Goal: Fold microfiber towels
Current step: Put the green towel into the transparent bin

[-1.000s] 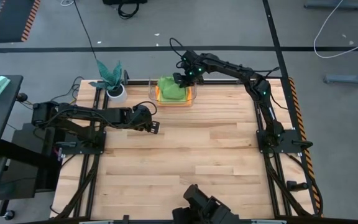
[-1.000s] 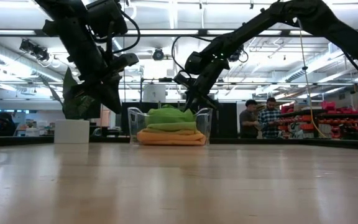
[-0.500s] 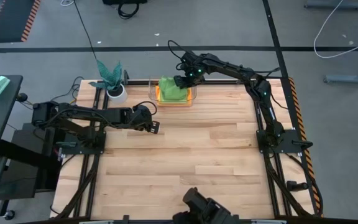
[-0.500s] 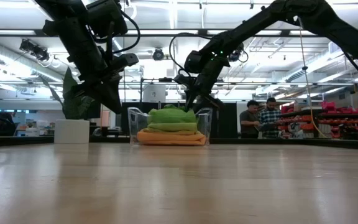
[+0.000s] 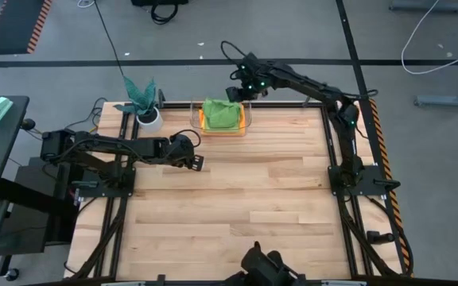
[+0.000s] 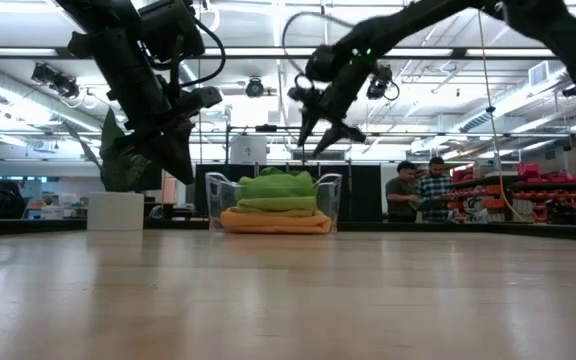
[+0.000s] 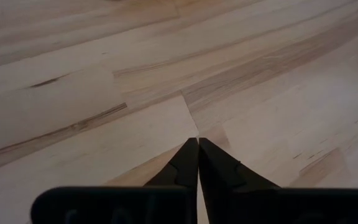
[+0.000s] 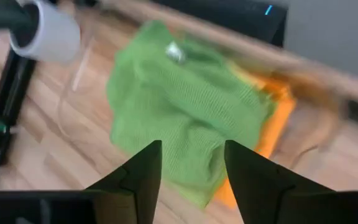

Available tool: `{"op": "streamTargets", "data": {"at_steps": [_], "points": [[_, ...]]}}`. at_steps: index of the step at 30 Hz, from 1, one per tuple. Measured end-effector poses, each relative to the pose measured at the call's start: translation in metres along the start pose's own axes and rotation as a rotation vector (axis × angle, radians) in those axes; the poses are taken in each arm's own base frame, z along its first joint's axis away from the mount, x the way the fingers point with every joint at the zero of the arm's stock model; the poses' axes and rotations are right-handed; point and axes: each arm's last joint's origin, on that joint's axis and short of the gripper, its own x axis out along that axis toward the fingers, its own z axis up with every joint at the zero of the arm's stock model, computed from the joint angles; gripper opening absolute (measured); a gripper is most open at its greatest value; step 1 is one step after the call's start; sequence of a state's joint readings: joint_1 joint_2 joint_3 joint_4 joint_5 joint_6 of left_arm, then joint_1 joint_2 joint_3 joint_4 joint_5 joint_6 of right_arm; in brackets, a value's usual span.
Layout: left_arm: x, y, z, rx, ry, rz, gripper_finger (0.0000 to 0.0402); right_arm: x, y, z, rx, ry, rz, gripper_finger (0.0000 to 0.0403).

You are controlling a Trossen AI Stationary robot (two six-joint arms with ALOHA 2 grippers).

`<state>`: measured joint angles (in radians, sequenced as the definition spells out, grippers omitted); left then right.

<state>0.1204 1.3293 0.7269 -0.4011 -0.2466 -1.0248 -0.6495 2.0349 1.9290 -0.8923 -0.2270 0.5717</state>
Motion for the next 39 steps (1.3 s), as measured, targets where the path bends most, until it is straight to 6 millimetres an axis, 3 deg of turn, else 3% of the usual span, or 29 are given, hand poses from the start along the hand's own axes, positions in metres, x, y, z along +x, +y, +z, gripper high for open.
{"op": "streamTargets", "data": {"at_steps": [4, 16, 28, 39], "points": [[0.000, 0.000, 0.000, 0.000, 0.000, 0.000, 0.0011, -0.012, 0.012, 0.001, -0.033, -0.084, 0.020, 0.0167], [0.000, 0.000, 0.000, -0.019, -0.001, 0.001, 0.0035, 0.048, 0.024, -0.009, -0.187, -0.017, 0.082, 0.0009], [0.000, 0.000, 0.000, -0.065, 0.000, 0.001, 0.0016, 0.104, 0.005, -0.014, -0.292, -0.011, -0.114, 0.0009], [0.000, 0.000, 0.000, -0.099, -0.002, 0.000, 0.0024, 0.109, 0.008, -0.018, -0.443, -0.020, -0.193, 0.0007]]}}
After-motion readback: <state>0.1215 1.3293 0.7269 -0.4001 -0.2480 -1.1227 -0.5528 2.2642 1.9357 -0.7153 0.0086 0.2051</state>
